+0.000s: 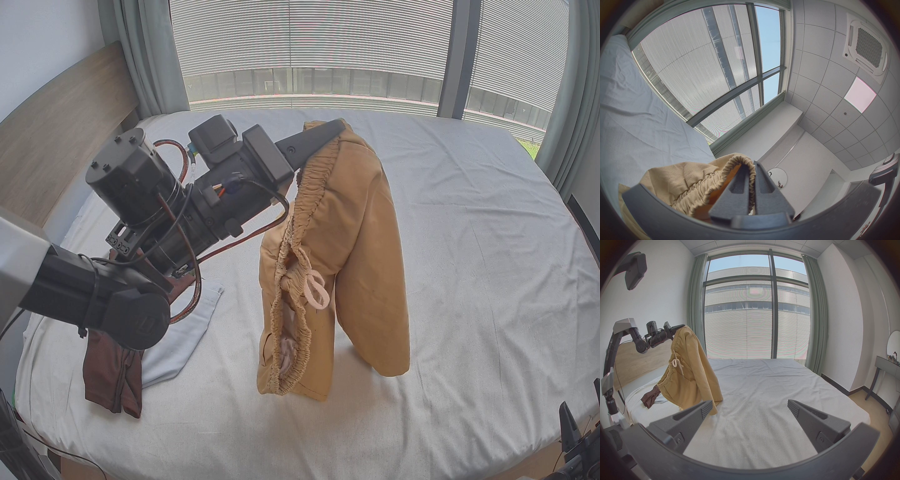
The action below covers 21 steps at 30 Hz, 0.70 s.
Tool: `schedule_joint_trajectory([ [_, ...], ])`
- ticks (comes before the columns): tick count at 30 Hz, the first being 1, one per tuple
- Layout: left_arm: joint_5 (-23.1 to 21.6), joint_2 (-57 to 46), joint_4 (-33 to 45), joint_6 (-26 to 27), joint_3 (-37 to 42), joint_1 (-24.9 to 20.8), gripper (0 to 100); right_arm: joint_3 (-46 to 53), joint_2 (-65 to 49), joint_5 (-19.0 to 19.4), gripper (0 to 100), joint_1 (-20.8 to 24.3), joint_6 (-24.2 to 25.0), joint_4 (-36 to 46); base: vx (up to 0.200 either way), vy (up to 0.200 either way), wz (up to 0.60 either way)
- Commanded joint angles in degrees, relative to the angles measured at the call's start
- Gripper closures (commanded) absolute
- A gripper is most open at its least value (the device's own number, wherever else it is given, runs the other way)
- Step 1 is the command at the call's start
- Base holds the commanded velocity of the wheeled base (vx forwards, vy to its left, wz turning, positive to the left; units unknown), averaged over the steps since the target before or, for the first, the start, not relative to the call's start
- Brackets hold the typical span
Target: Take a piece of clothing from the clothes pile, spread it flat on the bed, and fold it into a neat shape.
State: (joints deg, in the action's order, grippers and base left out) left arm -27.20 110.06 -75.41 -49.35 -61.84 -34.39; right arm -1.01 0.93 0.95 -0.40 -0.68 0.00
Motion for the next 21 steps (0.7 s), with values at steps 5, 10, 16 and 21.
schedule_joint_trajectory([
  [5, 0.57, 0.6, -0.09, -0.05, -0.65, -1.47, 100, 1.01, -0.93, 0.02, 0, 0.05, -0.02, 0.0, 0.0, 0.0, 0.0],
  [10, 0.57, 1.83, -0.09, 0.04, -0.56, -0.94, 100, 1.01, -0.93, 0.02, 0, 0.05, -0.02, 0.0, 0.0, 0.0, 0.0],
  [16, 0.48, 2.09, -0.53, -0.05, -1.44, 1.34, 100, 1.01, -0.93, 0.02, 0, 0.05, -0.02, 0.0, 0.0, 0.0, 0.0],
  [21, 0.48, 1.92, -0.61, 0.04, -1.7, 1.17, 100, 1.01, -0.93, 0.02, 0, 0.05, 0.16, -0.09, 0.0, 0.0, 0.0],
])
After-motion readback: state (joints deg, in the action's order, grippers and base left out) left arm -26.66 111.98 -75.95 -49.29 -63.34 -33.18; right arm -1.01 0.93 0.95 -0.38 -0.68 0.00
